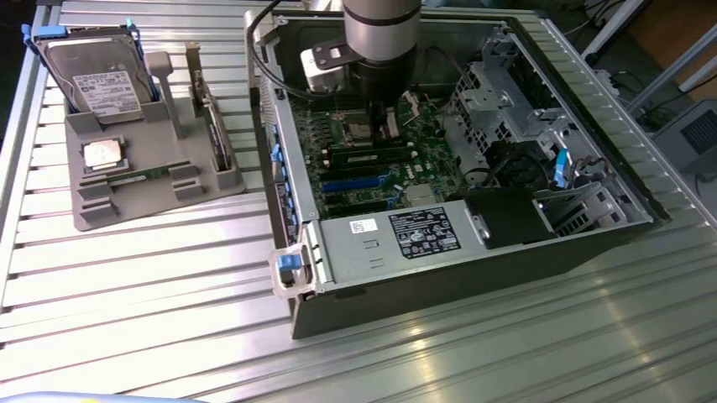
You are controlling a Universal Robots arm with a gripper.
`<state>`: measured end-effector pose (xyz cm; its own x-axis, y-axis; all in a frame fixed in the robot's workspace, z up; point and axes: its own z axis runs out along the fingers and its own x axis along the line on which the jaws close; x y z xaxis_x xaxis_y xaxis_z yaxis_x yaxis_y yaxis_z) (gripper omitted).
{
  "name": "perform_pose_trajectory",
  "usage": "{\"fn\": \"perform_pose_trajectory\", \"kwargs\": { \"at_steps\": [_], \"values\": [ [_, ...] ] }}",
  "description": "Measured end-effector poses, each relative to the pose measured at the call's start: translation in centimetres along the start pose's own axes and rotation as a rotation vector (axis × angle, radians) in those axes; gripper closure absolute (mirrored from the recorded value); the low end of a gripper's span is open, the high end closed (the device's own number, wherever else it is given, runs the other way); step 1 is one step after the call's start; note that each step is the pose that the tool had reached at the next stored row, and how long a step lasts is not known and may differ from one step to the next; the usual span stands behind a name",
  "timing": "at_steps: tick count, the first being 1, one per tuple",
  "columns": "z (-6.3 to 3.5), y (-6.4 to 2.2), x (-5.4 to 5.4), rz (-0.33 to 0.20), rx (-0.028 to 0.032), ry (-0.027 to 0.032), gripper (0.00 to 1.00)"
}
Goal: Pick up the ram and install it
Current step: 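Insert the ram into the slot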
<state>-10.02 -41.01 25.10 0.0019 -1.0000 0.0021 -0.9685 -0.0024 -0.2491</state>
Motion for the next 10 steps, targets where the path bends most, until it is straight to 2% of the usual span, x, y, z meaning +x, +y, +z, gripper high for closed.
{"fn": "perform_pose_trajectory", "kwargs": {
  "at_steps": [1,2,4,5,6,7,8,9,10],
  "values": [
    [-0.51,-0.13,-0.1,-0.001,0.0006,0.0038,0.82],
    [-0.55,-0.16,-0.1,-0.001,0.0004,0.0050,0.89],
    [-0.46,-0.53,-0.1,-0.001,-0.0006,0.0053,0.90],
    [-0.33,-1.03,-0.1,-0.001,-0.0034,0.0051,0.90],
    [-0.20,-1.49,-0.1,-0.001,-0.0198,0.0014,0.90],
    [-0.12,-1.82,-0.1,0.000,-0.0502,-0.0007,0.90],
    [-0.03,-2.12,-0.1,0.000,-0.0855,-0.0022,0.90],
    [0.02,-2.31,-0.1,0.000,-0.1086,-0.0032,0.90],
    [0.11,-2.69,-0.1,0.001,-0.1484,-0.0053,0.90]
  ]
}}
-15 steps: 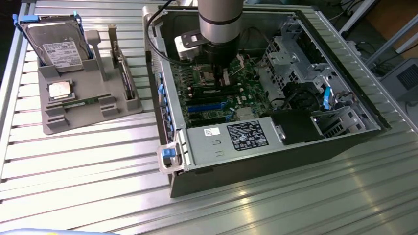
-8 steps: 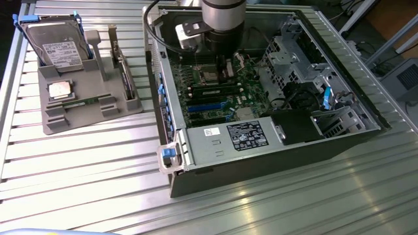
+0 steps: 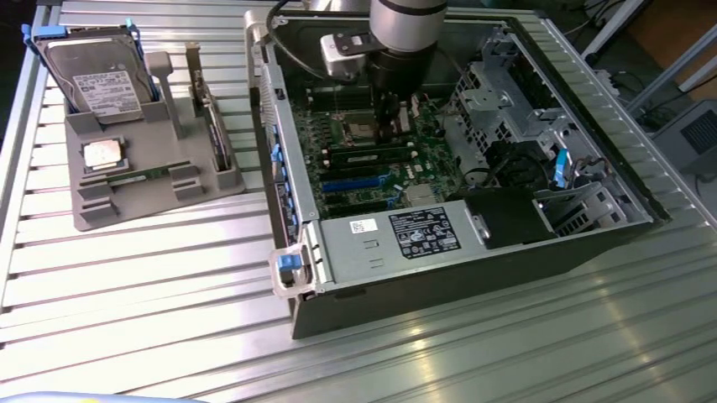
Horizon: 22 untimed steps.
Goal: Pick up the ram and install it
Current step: 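Insert the ram into the slot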
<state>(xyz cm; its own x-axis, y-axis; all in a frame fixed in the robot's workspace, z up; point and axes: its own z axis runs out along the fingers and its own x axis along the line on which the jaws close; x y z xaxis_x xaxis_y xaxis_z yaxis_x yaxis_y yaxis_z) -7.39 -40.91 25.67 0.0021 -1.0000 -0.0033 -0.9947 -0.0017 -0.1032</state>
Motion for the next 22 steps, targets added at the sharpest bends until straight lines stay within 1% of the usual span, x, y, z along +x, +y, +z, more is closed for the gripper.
{"fn": "perform_pose_trajectory", "kwargs": {
  "at_steps": [1,2,3,5,6,7,8,9,10,11,13,14,15,16,17,19,20,21,22],
  "values": [
    [0.05,-0.55,0.0,0.000,-0.0413,-0.0015,0.90],
    [0.13,-1.25,0.0,0.000,-0.0545,-0.0019,0.90],
    [0.23,-2.23,0.0,0.000,-0.0657,-0.0022,0.90],
    [0.34,-3.21,0.0,0.001,-0.0754,-0.0022,0.90],
    [0.42,-4.00,0.0,0.000,-0.0842,-0.0012,0.90],
    [0.47,-4.48,0.0,0.000,-0.0899,0.0015,0.90],
    [0.51,-4.94,0.0,0.000,-0.0942,0.0072,0.90],
    [0.60,-5.72,0.0,-0.001,-0.1013,0.0321,0.90],
    [0.66,-6.32,0.0,-0.003,-0.1061,0.0626,0.90],
    [0.75,-7.11,0.0,-0.004,-0.1112,0.0795,0.90],
    [0.86,-8.24,0.0,-0.004,-0.1199,0.0798,0.90],
    [0.98,-9.28,0.0,-0.005,-0.1263,0.0795,0.90],
    [0.92,-9.83,0.0,-0.005,-0.1277,0.0799,0.90],
    [0.74,-10.18,0.0,-0.005,-0.1280,0.0796,0.90],
    [0.50,-10.43,0.0,-0.005,-0.1281,0.0779,0.90],
    [0.02,-10.85,0.0,-0.004,-0.1282,0.0725,0.90],
    [-0.27,-11.05,0.0,-0.004,-0.1281,0.0683,0.90],
    [-0.58,-11.30,0.0,-0.004,-0.1282,0.0633,0.90],
    [-0.88,-11.74,-0.1,-0.004,-0.1285,0.0569,0.90]
  ]
}}
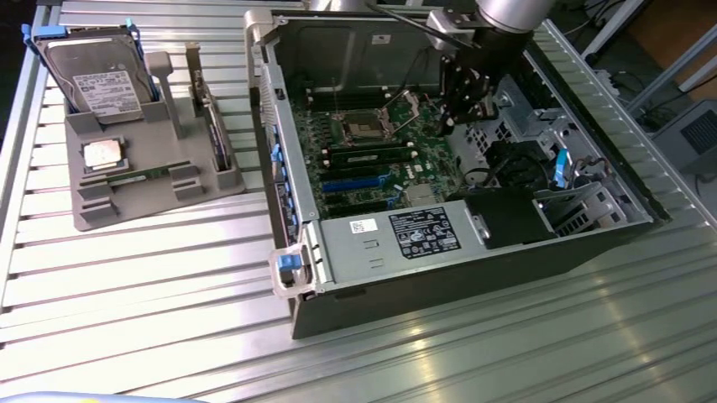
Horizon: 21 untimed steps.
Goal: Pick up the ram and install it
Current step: 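Insert the ram into the slot, then press down the ram until it locks into place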
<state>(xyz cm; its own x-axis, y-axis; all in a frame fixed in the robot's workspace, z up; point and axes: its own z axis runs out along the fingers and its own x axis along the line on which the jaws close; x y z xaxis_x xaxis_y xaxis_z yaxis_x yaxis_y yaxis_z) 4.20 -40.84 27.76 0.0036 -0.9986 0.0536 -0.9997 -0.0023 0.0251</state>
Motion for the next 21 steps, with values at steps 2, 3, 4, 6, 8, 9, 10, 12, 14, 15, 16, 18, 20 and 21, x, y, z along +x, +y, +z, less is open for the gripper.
{"fn": "perform_pose_trajectory", "kwargs": {
  "at_steps": [2,3,4,6,8,9,10,12,14,15,16,18,20,21],
  "values": [
    [-0.23,-0.90,-0.2,0.000,-0.0013,-0.0053,0.90],
    [-0.37,-1.35,-0.6,0.000,-0.0015,-0.0057,0.90],
    [-0.47,-1.77,-1.3,0.000,-0.0016,-0.0058,0.90],
    [-0.50,-1.82,-1.5,0.000,-0.0017,-0.0056,0.90],
    [-0.50,-1.83,-1.5,0.000,-0.0016,-0.0057,0.90],
    [-0.49,-1.82,-1.5,0.000,-0.0017,-0.0057,0.90],
    [-0.48,-1.37,-1.5,0.000,-0.0016,-0.0058,0.90],
    [-0.12,0.37,-1.6,0.000,-0.0016,-0.0059,0.90],
    [0.77,2.04,-1.6,0.000,-0.0016,-0.0056,0.90],
    [1.21,2.55,-1.6,0.000,-0.0016,-0.0057,0.90],
    [1.53,2.78,-1.6,0.000,-0.0016,-0.0056,0.90],
    [2.55,2.96,-1.4,0.000,-0.0016,-0.0055,0.90],
    [3.32,2.94,-1.3,0.000,-0.0016,-0.0055,0.90],
    [3.67,2.93,-1.3,0.000,-0.0016,-0.0055,0.90]
  ]
}}
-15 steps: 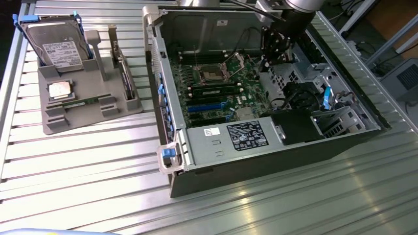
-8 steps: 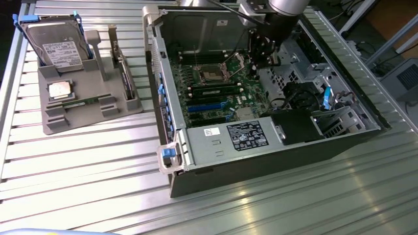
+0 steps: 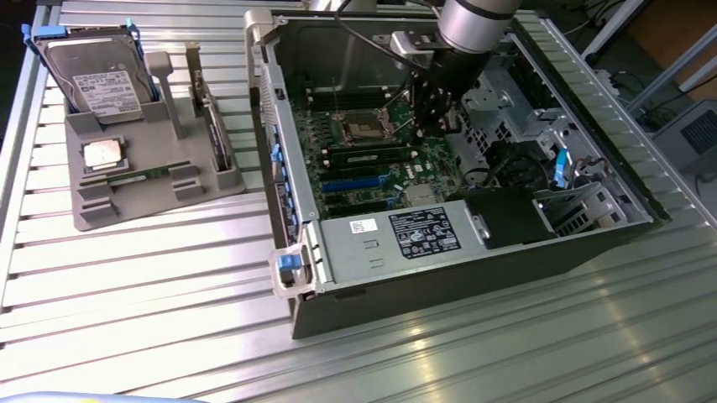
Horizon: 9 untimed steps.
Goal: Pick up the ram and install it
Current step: 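Press down the ram until it locks into place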
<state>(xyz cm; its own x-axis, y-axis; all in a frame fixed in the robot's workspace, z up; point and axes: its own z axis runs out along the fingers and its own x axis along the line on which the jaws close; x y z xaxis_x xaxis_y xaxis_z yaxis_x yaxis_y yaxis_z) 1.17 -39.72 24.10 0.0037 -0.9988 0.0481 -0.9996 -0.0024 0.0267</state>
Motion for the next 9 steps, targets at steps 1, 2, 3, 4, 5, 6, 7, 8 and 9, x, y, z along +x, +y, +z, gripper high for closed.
{"fn": "perform_pose_trajectory", "kwargs": {
  "at_steps": [1,2,3,4,5,6,7,8,9],
  "values": [
    [0.24,-0.01,0.0,0.000,0.0000,-0.0001,0.90],
    [0.54,-0.01,0.0,0.000,0.0000,0.0000,0.90],
    [0.89,-0.02,0.0,0.000,-0.0002,0.0007,0.90],
    [0.95,-0.02,0.0,0.000,-0.0002,0.0006,0.90],
    [0.96,-0.02,0.0,0.000,-0.0001,0.0003,0.90],
    [0.81,-0.03,0.0,0.000,0.0004,-0.0010,0.90],
    [-0.03,0.00,0.1,0.000,0.0003,-0.0004,0.90],
    [-0.89,0.03,0.1,0.000,0.0001,0.0000,0.90],
    [-0.90,0.21,0.1,0.000,0.0002,-0.0006,0.90]
  ]
}}
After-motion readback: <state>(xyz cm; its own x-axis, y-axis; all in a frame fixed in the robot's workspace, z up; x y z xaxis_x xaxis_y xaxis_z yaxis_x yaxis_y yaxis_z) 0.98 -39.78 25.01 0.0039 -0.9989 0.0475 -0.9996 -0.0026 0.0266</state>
